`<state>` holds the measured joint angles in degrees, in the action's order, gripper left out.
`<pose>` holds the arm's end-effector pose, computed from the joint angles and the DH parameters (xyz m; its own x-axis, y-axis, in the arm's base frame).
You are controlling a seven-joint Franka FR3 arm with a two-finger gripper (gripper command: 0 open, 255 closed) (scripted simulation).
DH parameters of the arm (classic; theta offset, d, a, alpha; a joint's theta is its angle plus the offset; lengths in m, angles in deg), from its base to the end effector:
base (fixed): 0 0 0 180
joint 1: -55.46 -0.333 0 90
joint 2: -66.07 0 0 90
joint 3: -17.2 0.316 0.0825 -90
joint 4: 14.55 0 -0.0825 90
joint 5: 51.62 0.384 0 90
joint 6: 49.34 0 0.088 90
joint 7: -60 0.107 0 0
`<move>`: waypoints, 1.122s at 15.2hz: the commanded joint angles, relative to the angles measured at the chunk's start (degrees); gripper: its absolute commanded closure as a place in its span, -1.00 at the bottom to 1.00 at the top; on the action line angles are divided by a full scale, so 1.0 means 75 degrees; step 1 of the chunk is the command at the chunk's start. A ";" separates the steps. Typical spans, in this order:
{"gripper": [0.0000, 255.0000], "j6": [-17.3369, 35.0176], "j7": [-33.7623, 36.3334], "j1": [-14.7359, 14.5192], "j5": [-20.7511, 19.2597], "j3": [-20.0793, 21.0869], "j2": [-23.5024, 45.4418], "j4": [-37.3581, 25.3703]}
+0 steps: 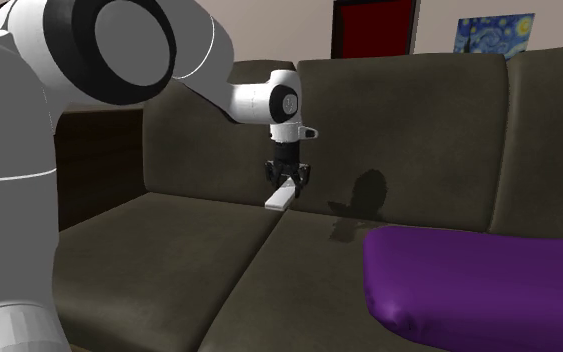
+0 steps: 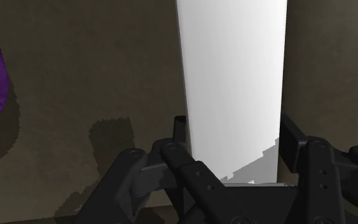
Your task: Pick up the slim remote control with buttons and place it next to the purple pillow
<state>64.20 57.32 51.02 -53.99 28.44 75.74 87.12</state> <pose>0.5932 0.1576 0.4661 0.9443 0.3265 0.0414 0.3265 -0.9452 0.0078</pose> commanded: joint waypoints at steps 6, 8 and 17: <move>1.00 -0.0687 -0.0021 -0.0003 0.0029 0.0008 -0.0098 -0.0590; 1.00 -0.0888 -0.0025 -0.0004 0.0034 0.0010 -0.0113 -0.0777; 1.00 -0.1563 -0.0190 0.0083 0.0097 -0.0039 -0.0337 -0.1234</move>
<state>52.53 56.62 51.20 -53.50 28.41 74.11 77.06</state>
